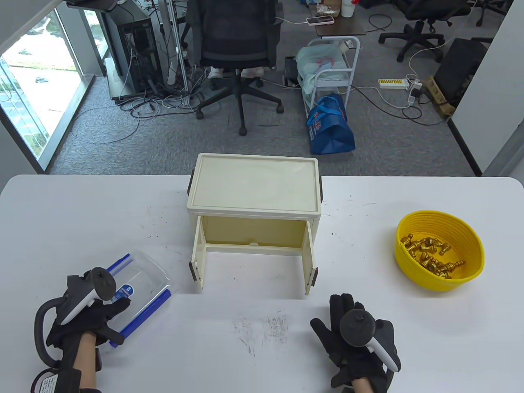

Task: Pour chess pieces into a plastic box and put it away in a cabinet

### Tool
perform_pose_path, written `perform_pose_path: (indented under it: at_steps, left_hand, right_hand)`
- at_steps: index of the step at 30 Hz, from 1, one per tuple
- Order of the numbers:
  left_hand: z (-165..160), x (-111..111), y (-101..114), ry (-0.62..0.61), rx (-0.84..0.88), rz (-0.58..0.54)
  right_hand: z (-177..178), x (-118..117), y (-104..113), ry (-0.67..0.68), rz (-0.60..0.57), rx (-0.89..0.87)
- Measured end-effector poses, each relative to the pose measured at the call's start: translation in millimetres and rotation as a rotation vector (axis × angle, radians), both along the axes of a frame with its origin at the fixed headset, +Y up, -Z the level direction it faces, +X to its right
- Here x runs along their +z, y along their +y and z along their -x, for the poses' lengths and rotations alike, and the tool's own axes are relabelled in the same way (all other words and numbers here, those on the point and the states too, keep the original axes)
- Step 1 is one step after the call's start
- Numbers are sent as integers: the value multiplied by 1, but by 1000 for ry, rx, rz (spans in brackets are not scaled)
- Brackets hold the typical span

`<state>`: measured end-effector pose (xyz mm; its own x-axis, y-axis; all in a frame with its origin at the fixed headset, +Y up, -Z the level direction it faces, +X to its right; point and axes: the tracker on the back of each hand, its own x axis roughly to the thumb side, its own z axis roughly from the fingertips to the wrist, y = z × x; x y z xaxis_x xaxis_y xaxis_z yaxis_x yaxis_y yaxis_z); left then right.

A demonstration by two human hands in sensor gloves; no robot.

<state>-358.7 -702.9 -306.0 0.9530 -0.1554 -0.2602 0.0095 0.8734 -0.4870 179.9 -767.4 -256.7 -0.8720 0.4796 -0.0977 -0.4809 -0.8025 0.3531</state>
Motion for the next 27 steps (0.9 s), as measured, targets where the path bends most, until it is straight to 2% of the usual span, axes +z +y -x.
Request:
perform_pose_path:
  at_steps: [3, 15, 23, 27]
  left_hand:
    - [-18, 5, 4, -81, -48, 60]
    - [-91, 22, 8, -389, -213, 179]
    - [-151, 42, 7, -610, -240, 162]
    - [-182, 52, 5, -652, -251, 124]
  right_hand:
    - [-1, 0, 0, -3, 0, -7]
    - [-2, 0, 0, -7, 8, -16]
    - [-2, -1, 1, -10, 10, -17]
    - [-3, 0, 1, -12, 8, -21]
